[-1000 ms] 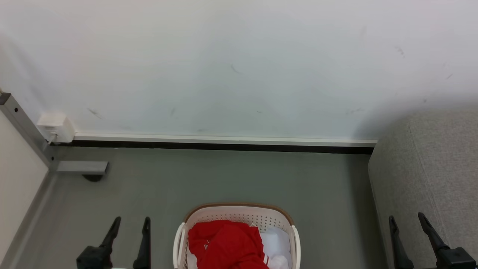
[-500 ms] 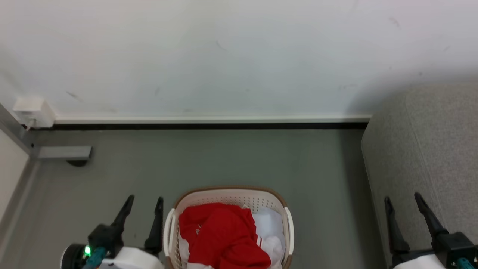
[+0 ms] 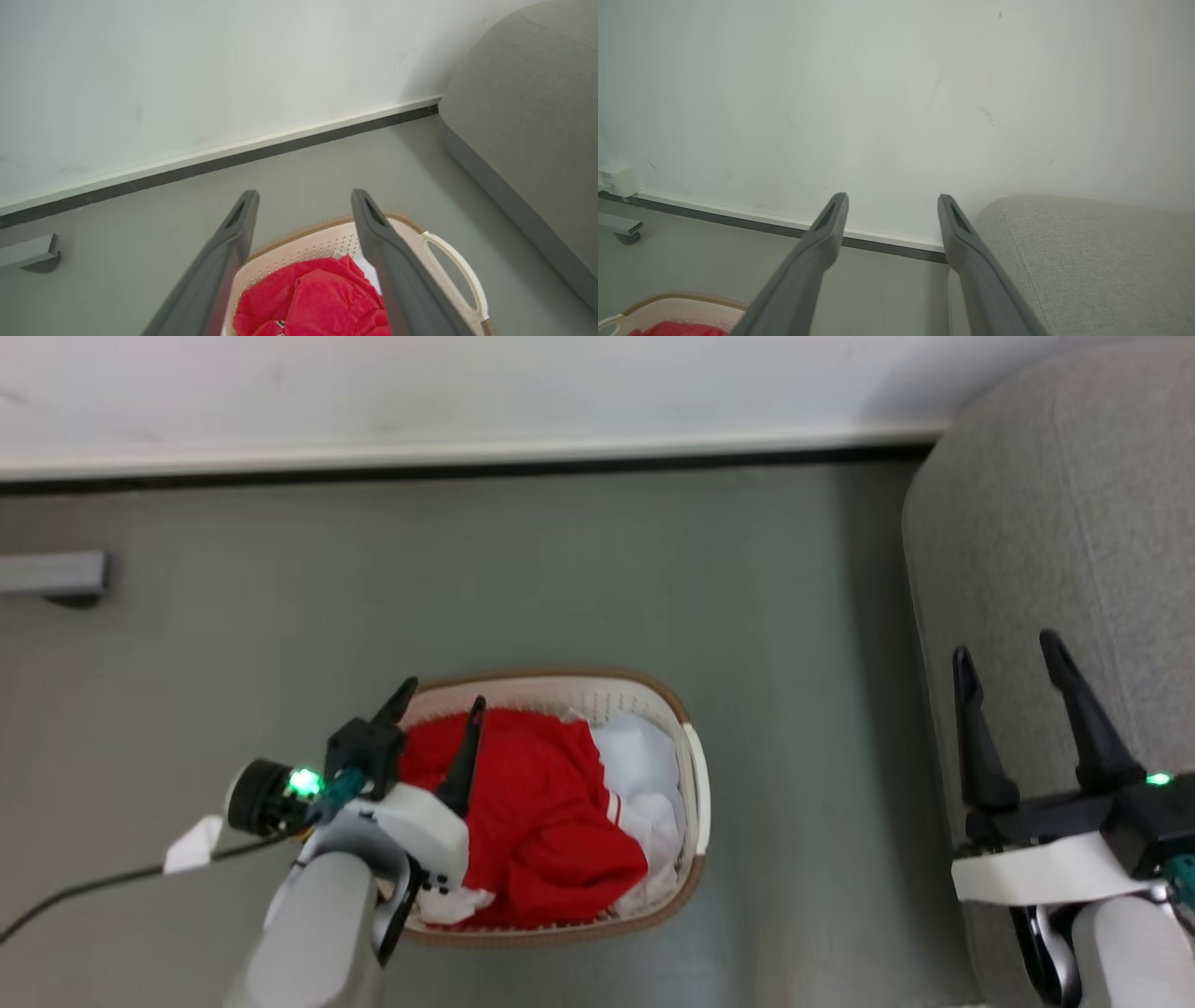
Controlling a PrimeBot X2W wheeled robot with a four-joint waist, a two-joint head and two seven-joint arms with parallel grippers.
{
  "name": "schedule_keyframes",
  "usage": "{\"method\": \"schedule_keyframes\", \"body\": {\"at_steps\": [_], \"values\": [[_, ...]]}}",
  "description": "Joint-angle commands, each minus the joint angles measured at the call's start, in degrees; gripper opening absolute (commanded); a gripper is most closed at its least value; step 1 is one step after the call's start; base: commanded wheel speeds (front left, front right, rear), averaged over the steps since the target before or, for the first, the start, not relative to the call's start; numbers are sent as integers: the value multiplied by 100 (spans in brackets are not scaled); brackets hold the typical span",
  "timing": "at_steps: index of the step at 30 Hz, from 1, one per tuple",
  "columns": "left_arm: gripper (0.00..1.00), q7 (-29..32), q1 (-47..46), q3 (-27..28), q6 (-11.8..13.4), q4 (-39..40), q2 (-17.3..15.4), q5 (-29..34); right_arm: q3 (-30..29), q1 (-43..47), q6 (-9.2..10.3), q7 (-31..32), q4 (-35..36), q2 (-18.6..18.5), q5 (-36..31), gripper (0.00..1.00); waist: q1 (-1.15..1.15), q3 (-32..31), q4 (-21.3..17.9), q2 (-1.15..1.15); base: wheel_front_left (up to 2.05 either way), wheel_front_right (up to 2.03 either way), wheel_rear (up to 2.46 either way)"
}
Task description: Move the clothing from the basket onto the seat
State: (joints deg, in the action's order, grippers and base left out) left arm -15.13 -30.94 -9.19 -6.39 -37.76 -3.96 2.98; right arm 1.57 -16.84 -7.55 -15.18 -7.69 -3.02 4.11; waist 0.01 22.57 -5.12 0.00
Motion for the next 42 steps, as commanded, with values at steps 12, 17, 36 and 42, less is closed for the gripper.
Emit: {"method": "schedule_keyframes", "body": {"at_steps": [12,17,36,42], "values": [[100,1025,-1748,-260,542,-1974,-141,478,260,-959,12,3,651,12,551,100,-1,1901,-550,0,0,0,0],[100,1254,-2159,-311,701,-2418,-251,547,360,-1122,12,4,778,11,775,100,-1,2289,-667,0,0,0,0],[100,1403,-3034,-467,649,-3283,-518,433,522,-1473,12,3,904,11,951,100,-1,3066,-838,0,0,0,0],[0,1335,-2916,-639,388,-3401,-358,415,401,-1342,12,4,763,11,914,100,-1,2783,-716,0,0,0,0]]}}
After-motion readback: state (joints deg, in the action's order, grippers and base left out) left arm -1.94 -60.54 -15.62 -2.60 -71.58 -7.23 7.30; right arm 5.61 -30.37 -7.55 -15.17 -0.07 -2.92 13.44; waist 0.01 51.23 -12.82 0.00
